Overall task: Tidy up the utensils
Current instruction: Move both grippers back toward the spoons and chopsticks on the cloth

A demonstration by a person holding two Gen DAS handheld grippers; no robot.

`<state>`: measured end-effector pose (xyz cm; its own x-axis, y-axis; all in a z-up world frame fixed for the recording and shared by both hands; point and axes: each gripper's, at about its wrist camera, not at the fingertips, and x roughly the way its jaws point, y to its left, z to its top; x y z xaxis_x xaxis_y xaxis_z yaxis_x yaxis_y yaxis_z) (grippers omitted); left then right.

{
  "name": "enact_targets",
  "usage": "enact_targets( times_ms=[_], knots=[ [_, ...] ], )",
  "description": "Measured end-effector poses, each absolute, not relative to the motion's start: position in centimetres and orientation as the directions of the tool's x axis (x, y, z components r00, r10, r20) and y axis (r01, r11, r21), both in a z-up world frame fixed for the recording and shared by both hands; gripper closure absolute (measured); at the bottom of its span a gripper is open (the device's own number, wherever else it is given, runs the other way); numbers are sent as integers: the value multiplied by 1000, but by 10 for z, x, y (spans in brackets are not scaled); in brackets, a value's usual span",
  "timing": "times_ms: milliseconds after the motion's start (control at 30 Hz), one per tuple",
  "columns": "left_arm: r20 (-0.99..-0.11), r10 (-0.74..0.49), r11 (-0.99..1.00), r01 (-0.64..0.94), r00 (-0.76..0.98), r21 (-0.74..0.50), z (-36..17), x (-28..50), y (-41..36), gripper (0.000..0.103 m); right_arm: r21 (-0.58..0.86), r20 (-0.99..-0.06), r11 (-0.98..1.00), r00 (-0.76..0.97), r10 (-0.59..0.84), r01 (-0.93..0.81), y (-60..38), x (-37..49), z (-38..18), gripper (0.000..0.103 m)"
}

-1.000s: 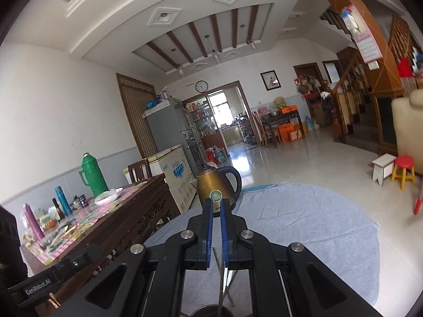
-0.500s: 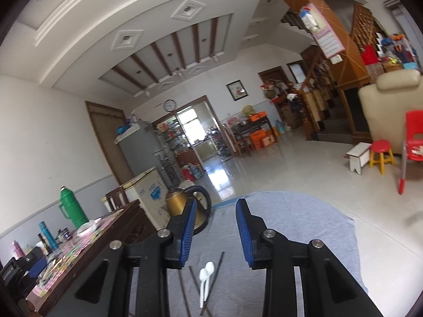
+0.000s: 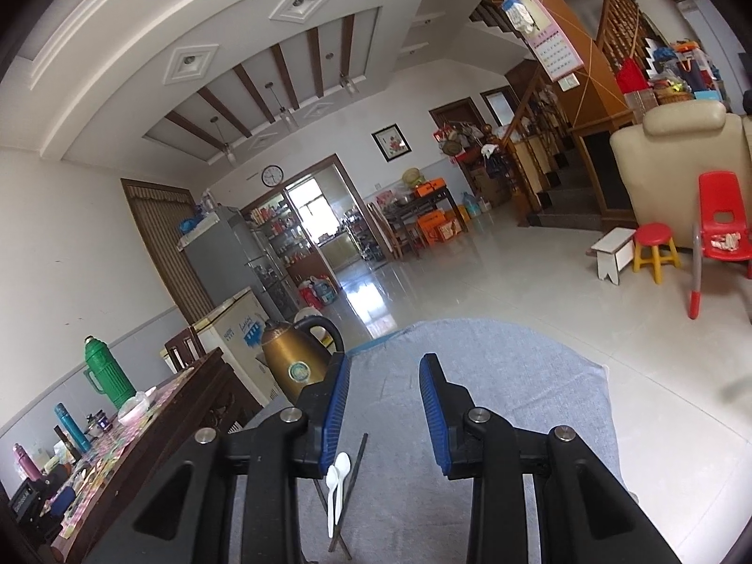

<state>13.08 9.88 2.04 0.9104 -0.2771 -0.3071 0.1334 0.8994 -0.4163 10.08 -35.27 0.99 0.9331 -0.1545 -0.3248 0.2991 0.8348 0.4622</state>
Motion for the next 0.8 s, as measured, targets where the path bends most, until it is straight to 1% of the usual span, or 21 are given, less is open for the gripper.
enact_targets(
  times_ms=[167, 600, 800],
  knots=[
    [-360, -262, 898, 89, 895, -430, 4, 143, 106, 39, 470, -358, 824, 922, -150, 316, -358, 105, -2, 69],
    [-486, -245, 917, 38, 839, -396, -38, 177, 102, 39, 484, -453, 801, 884, -116, 353, -373, 125, -32, 69],
    [-580, -242, 927, 9, 778, -375, -76, 204, 98, 39, 498, -516, 781, 853, -83, 377, -380, 141, -57, 69]
  ],
)
